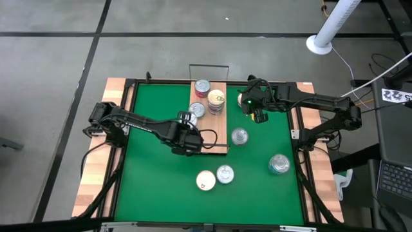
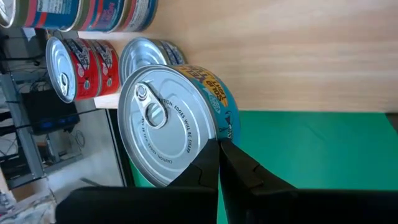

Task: Stack canned seafood by type on shelf
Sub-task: Put the light blue tuna can on the shelf

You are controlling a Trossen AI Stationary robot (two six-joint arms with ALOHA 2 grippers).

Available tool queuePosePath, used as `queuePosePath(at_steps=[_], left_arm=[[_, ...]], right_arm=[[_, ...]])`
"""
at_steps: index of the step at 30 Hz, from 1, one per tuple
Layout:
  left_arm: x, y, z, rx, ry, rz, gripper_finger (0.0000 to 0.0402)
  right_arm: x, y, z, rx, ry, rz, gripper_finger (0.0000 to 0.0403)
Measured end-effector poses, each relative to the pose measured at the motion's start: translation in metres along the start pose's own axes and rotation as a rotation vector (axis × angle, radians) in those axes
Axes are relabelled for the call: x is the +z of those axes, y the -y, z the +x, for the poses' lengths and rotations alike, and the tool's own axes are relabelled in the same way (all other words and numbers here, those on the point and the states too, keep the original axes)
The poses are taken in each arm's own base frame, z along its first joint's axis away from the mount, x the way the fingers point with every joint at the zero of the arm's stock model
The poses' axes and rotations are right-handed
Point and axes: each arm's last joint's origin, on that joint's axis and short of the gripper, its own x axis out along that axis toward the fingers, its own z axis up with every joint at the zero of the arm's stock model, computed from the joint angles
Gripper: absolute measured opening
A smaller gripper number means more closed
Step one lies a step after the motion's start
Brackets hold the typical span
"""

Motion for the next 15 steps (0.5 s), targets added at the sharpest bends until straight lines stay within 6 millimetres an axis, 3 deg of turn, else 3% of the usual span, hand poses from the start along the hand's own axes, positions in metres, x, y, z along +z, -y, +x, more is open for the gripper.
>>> queuePosePath(at_steps=[5, 15], left_arm=[[-0.004, -0.002, -0.003, -0.002, -0.017, 0.013, 0.0], [-0.021, -0.021, -0.03, -0.003, 0.071, -0.045, 0.0]], right_arm=[[0.0, 0.0, 0.0, 0.0, 0.0, 0.0, 0.0003], [0.0, 0.0, 0.0, 0.0, 0.001, 0.0, 0.0003]])
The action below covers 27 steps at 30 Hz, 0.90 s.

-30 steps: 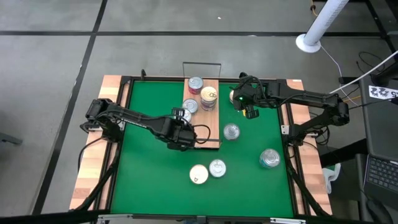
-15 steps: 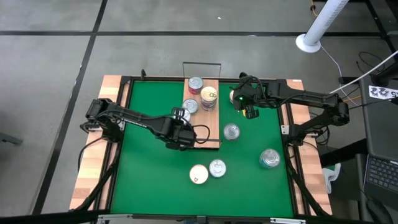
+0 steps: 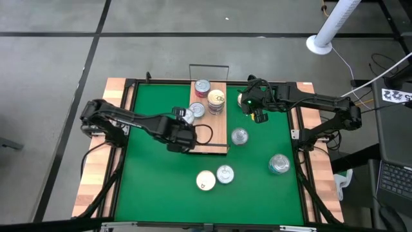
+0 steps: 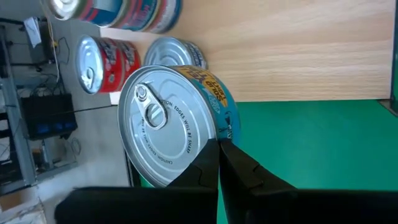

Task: Stack canned seafood by type on shelf
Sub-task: Put the light blue tuna can on the shelf

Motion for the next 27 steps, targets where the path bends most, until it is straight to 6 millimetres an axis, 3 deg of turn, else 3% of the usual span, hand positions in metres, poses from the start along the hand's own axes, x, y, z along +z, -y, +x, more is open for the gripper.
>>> queuePosePath(at_steps=[12, 27], left_arm=[[-0.004, -0.005, -0.001, 0.001, 0.029, 0.145, 0.0], [-0.038, -0.003, 0.052, -0.144, 0.269, 0.219, 0.0]], right_arm=[[0.0, 0.0, 0.0, 0.0, 0.0, 0.0, 0.0003], [0.0, 0.0, 0.0, -0.002, 0.002, 0.001, 0.0003]])
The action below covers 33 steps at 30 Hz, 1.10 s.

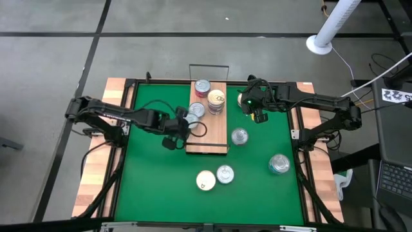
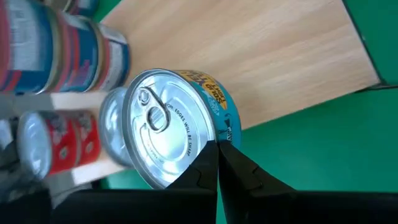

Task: Stack canned seafood by type on shelf
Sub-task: Put the light blue tuna can on the shelf

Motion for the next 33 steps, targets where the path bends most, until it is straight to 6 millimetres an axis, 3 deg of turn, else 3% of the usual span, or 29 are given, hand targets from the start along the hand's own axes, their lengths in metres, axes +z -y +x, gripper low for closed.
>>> queuePosePath(at_steps=[6, 15, 25, 33], left_arm=[[-0.006, -0.004, 0.02, -0.014, 0.107, 0.05, 0.0], [-0.012, -0.013, 0.026, -0.115, 0.193, 0.075, 0.0], [-0.011, -0.008, 0.041, -0.161, 0.166, 0.116, 0.0001], [-0.011, -0.007, 0.046, -0.167, 0.15, 0.091, 0.0043]], right_arm=[[0.0, 0.0, 0.0, 0.0, 0.0, 0.0, 0.0003], [0.0, 0.0, 0.0, 0.0, 0.0, 0.0, 0.0003], [0.0, 0.0, 0.0, -0.001, 0.003, 0.001, 0.0003], [0.001, 0.0, 0.0, 0.003, 0.008, 0.002, 0.0003]])
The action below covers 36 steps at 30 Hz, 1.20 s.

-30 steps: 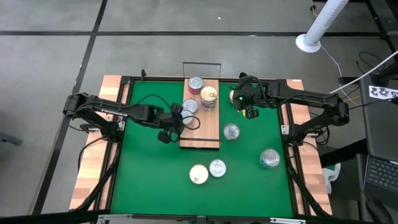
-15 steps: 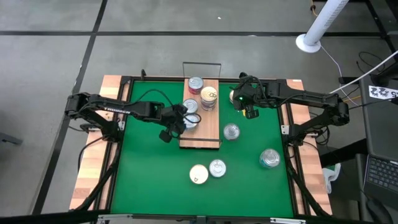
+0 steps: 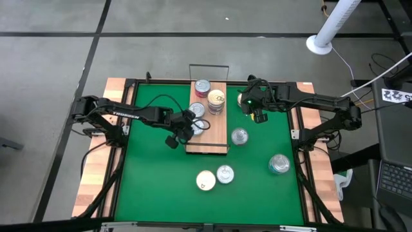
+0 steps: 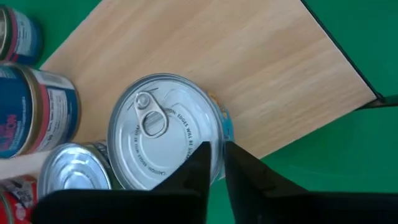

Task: Stack canned seafood by type on shelf
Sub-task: Put the light blue tuna can on the shelf, then stack the red tuna can on top of the red tuna can on the shelf

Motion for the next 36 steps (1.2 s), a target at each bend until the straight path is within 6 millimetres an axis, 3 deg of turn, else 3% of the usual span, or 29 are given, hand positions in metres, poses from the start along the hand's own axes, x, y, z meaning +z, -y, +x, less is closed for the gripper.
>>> queuePosePath(at_steps=[8, 15, 28, 36], left_arm=[[0.002, 0.001, -0.002, 0.005, 0.004, -0.013, 0.0118], [0.005, -0.001, -0.008, 0.066, -0.023, -0.042, 0.0133], [0.002, -0.007, -0.06, 0.192, 0.085, -0.118, 0.0133], [-0.007, -0.007, -0.094, 0.274, 0.124, -0.201, 0.0133]], right_arm=[[0.002, 0.001, 0.0, -0.011, 0.016, 0.039, 0.0003], [0.002, 0.001, 0.0, -0.01, 0.016, 0.073, 0.0003], [0.003, -0.001, 0.0, 0.056, 0.057, 0.078, 0.0003], [0.002, -0.004, 0.0, 0.142, 0.072, 0.231, 0.0003]])
